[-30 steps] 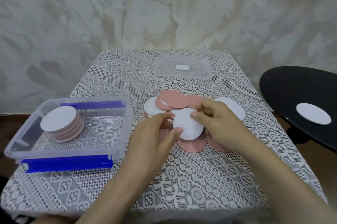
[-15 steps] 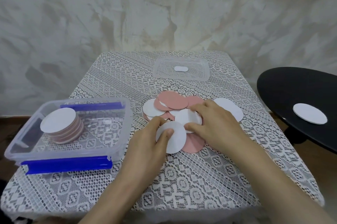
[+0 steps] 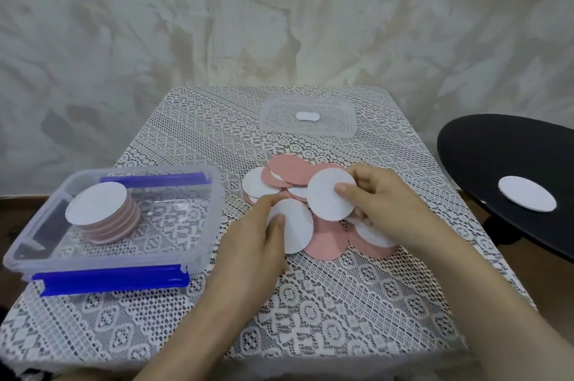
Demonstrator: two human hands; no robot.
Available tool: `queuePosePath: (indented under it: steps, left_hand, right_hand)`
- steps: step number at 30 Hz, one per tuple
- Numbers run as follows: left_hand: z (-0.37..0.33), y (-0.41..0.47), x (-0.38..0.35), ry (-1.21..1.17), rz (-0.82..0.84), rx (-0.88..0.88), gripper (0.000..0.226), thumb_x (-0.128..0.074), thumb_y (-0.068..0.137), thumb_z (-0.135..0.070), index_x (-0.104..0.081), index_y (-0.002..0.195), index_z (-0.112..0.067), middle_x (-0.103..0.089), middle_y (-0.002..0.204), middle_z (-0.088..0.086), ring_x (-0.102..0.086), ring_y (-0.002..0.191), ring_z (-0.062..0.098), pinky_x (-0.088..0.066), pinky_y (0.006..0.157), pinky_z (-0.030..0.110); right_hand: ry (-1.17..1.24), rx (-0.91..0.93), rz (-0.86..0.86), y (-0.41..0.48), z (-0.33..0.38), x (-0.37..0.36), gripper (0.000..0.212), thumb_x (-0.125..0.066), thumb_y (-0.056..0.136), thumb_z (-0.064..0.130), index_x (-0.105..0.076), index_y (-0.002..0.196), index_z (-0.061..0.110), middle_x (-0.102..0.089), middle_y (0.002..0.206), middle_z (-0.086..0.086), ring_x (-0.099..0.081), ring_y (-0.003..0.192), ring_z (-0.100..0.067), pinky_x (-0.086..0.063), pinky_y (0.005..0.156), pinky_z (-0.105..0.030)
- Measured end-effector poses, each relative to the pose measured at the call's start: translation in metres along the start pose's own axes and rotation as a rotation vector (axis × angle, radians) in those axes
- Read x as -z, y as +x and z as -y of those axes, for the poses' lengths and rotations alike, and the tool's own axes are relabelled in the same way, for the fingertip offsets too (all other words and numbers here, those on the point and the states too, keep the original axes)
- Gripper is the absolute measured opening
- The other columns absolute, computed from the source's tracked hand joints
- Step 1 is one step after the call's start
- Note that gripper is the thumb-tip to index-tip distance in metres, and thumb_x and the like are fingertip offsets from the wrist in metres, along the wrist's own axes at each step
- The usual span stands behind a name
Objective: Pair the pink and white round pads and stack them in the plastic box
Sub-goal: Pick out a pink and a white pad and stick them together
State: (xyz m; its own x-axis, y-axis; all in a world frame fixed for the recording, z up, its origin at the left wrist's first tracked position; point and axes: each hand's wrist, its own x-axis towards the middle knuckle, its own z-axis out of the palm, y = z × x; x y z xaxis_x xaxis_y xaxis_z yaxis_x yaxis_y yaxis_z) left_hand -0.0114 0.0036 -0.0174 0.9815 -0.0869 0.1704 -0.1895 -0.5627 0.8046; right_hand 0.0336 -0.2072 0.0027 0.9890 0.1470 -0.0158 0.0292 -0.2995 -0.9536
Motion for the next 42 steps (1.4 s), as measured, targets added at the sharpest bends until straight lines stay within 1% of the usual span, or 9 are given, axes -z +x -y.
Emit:
queuePosePath:
  steps: [3,6,11,16,22,25,32,38,42]
  left_hand:
    - [-0.001,-0.001,-0.002,-0.043,0.014,-0.022,0.029,-0.042,0.105,-0.025,-0.055,0.127,-0.038,-0.064,0.067,-0.005,-0.064,0.055,0.008,-0.045,0.052,0.019]
    - [0.0,-0.001,-0.005,-0.128,0.031,-0.018,0.031,-0.038,0.107,-0.024,-0.057,0.125,-0.038,-0.063,0.061,-0.002,-0.061,0.052,0.01,-0.042,0.05,0.021]
    - [0.002,0.0,-0.005,-0.177,0.034,-0.015,0.028,-0.04,0.105,-0.037,-0.058,0.128,-0.04,-0.068,0.068,0.003,-0.066,0.057,0.015,-0.05,0.054,0.034]
    - [0.006,0.002,-0.002,-0.183,0.045,0.029,0.03,-0.049,0.103,-0.026,-0.055,0.128,-0.042,-0.066,0.059,0.002,-0.059,0.05,0.007,-0.042,0.049,0.021]
    - [0.009,0.005,-0.003,-0.194,0.055,0.068,0.03,-0.043,0.105,-0.026,-0.054,0.128,-0.041,-0.064,0.056,0.002,-0.053,0.045,0.005,-0.043,0.048,0.027]
    - [0.011,0.006,-0.002,-0.215,0.064,0.084,0.03,-0.044,0.105,-0.026,-0.054,0.128,-0.042,-0.063,0.056,0.001,-0.052,0.045,0.004,-0.042,0.048,0.026]
    - [0.009,0.007,-0.001,-0.231,0.07,0.084,0.028,-0.044,0.105,-0.025,-0.055,0.125,-0.041,-0.063,0.056,0.0,-0.052,0.045,0.003,-0.041,0.048,0.024]
    - [0.007,0.003,-0.003,-0.229,0.054,0.092,0.029,-0.045,0.104,-0.023,-0.056,0.124,-0.042,-0.062,0.056,-0.002,-0.056,0.05,0.005,-0.043,0.049,0.026]
    - [0.004,-0.003,-0.002,-0.264,0.046,0.107,0.031,-0.045,0.104,-0.02,-0.057,0.125,-0.04,-0.061,0.059,-0.003,-0.058,0.05,0.008,-0.043,0.047,0.024]
  right_hand:
    - [-0.116,-0.014,0.143,-0.006,0.001,-0.009,0.01,-0.058,0.101,0.009,-0.064,0.094,0.012,-0.06,0.054,0.015,-0.054,0.045,0.006,-0.038,0.043,-0.009]
    - [-0.014,-0.071,0.209,-0.01,0.003,-0.019,0.009,-0.062,0.099,0.006,-0.068,0.105,0.009,-0.065,0.065,0.009,-0.068,0.056,-0.006,-0.054,0.05,-0.021]
    - [-0.125,-0.012,0.162,-0.002,0.002,-0.023,0.007,-0.068,0.095,0.014,-0.073,0.1,0.018,-0.057,0.069,0.001,-0.055,0.049,-0.005,-0.045,0.046,-0.021]
    - [-0.157,0.031,0.097,0.016,-0.005,-0.024,0.014,-0.065,0.098,0.026,-0.076,0.095,0.019,-0.06,0.058,0.012,-0.054,0.052,-0.007,-0.045,0.053,-0.027]
    - [-0.721,0.102,-0.115,0.038,0.001,-0.026,0.03,-0.054,0.101,0.041,-0.068,0.127,0.034,-0.073,0.106,0.012,-0.066,0.105,-0.02,-0.051,0.087,-0.036]
    - [-0.84,0.125,-0.094,0.041,0.001,-0.031,0.027,-0.052,0.1,0.041,-0.07,0.116,0.028,-0.073,0.107,0.003,-0.066,0.102,-0.027,-0.054,0.084,-0.042]
    - [-0.801,0.067,-0.075,0.023,0.003,-0.024,0.018,-0.064,0.088,0.053,-0.069,0.092,0.036,-0.053,0.101,0.014,-0.06,0.095,-0.016,-0.05,0.083,-0.04]
    - [-0.892,-0.018,-0.065,0.015,0.003,-0.025,0.047,-0.06,0.089,0.059,-0.055,0.129,0.034,-0.051,0.12,0.005,-0.061,0.101,-0.028,-0.05,0.087,-0.042]
    - [-0.826,-0.016,-0.109,0.014,0.004,-0.025,0.042,-0.07,0.086,0.049,-0.051,0.117,0.03,-0.052,0.112,0.006,-0.059,0.095,-0.026,-0.049,0.082,-0.041]
